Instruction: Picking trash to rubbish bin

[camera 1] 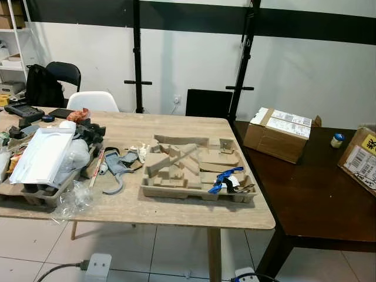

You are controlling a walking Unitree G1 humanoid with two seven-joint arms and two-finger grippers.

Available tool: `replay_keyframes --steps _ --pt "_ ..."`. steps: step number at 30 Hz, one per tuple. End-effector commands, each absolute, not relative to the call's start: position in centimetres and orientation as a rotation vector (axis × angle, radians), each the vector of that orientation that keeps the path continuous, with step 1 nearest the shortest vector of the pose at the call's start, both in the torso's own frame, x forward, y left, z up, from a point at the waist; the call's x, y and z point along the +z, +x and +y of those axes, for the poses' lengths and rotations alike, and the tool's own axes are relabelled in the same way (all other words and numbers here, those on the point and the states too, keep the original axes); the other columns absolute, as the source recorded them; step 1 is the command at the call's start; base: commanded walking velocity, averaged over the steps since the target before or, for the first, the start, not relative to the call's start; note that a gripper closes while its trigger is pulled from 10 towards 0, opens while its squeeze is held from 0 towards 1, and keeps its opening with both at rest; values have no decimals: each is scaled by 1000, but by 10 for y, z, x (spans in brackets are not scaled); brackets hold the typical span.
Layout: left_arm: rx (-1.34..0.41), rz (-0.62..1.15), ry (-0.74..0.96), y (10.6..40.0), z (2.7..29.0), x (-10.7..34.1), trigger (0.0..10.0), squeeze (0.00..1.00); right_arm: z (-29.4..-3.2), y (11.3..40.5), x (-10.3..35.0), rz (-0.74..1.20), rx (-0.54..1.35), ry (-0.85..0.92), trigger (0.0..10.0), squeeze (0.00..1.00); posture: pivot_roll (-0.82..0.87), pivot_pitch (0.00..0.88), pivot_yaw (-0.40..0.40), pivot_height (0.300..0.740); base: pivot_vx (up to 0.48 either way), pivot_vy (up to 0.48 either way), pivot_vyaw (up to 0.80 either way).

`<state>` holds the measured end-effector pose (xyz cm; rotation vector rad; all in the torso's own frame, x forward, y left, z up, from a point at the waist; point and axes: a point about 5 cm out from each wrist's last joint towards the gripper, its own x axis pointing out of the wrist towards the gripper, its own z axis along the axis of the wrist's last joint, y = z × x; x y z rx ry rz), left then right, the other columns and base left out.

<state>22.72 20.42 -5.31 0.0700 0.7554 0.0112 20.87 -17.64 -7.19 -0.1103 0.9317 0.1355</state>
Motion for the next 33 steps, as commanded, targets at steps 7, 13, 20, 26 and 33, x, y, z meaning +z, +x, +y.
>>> replay_keyframes --steps 7,13,20,26,33 --pt "12 773 71 224 206 -55 10000 0 -181 211 -71 934 120 -105 10000 0 75 0 -49 740 0 0 0" --pt "15 780 64 219 206 -58 10000 0 -183 210 -71 941 124 -116 10000 0 81 0 -55 740 0 0 0" --pt "19 785 61 219 207 -58 10000 0 -182 211 -70 939 127 -117 10000 0 83 0 -55 740 0 0 0" --pt "20 780 59 221 208 -57 10000 0 -181 213 -70 936 128 -114 10000 0 86 0 -53 740 0 0 0" --pt "21 782 53 220 209 -57 10000 0 -177 211 -71 940 106 -70 10000 0 98 0 -53 740 0 0 0"
